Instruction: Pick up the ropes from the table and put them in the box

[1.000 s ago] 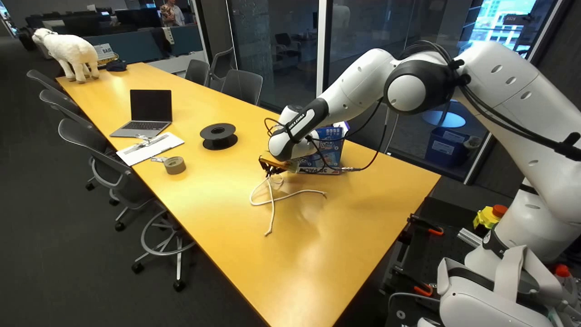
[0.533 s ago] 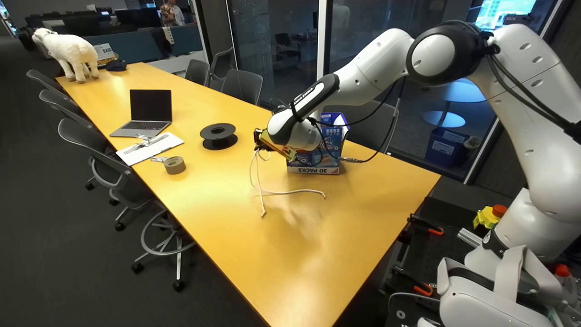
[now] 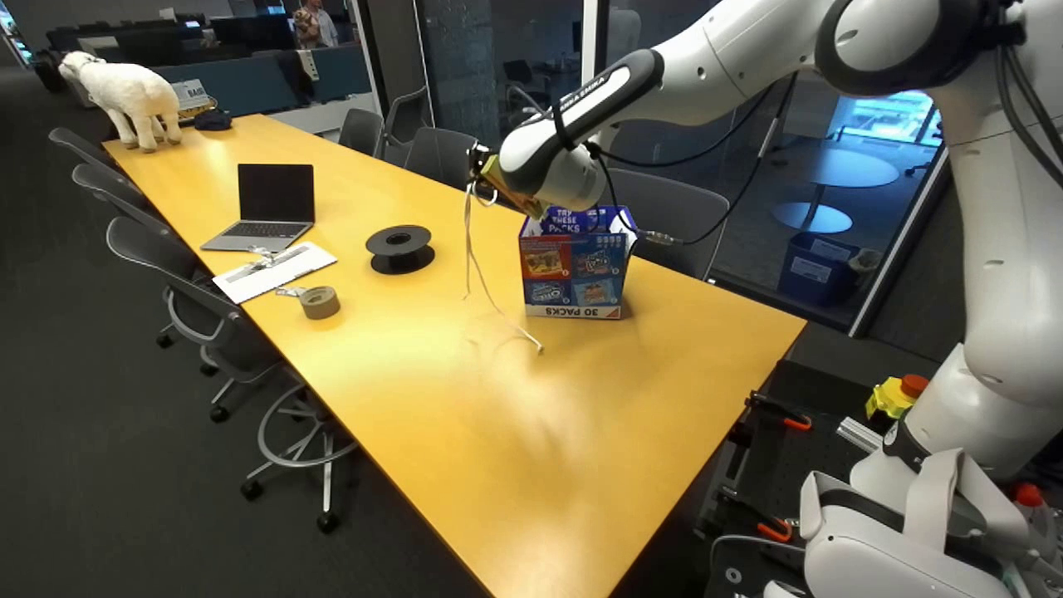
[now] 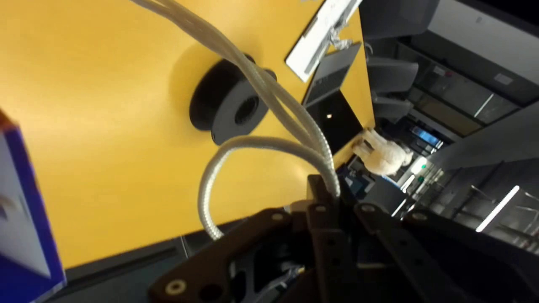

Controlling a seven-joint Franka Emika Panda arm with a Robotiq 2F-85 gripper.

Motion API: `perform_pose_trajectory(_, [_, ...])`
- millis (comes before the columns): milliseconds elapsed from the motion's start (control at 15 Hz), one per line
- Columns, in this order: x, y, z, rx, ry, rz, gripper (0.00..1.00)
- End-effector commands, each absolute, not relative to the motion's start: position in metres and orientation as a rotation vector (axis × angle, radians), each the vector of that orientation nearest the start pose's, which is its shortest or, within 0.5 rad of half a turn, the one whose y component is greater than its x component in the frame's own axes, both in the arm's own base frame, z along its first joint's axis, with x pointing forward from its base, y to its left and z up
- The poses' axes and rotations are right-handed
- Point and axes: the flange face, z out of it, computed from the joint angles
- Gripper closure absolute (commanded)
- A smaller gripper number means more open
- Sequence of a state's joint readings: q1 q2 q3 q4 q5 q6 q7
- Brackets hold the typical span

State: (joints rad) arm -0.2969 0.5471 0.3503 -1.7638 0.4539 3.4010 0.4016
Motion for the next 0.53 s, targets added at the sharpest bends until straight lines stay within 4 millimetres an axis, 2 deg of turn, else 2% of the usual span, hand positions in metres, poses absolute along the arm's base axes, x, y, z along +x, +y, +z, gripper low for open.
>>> perform_pose_trajectory(0, [0.659,-0.088,0.475,-1.993,1.219,-1.438,0.93])
perform_pose_trajectory(133, [0.639,-0.11,0.502,-1.97,1.259,-1.526,0.92])
perform_pose_trajectory(267, [0.622,-0.127,0.518,-1.959,1.294,-1.604,0.93])
perform_pose_trajectory(467, [0.611,-0.133,0.535,-1.952,1.311,-1.677,0.93])
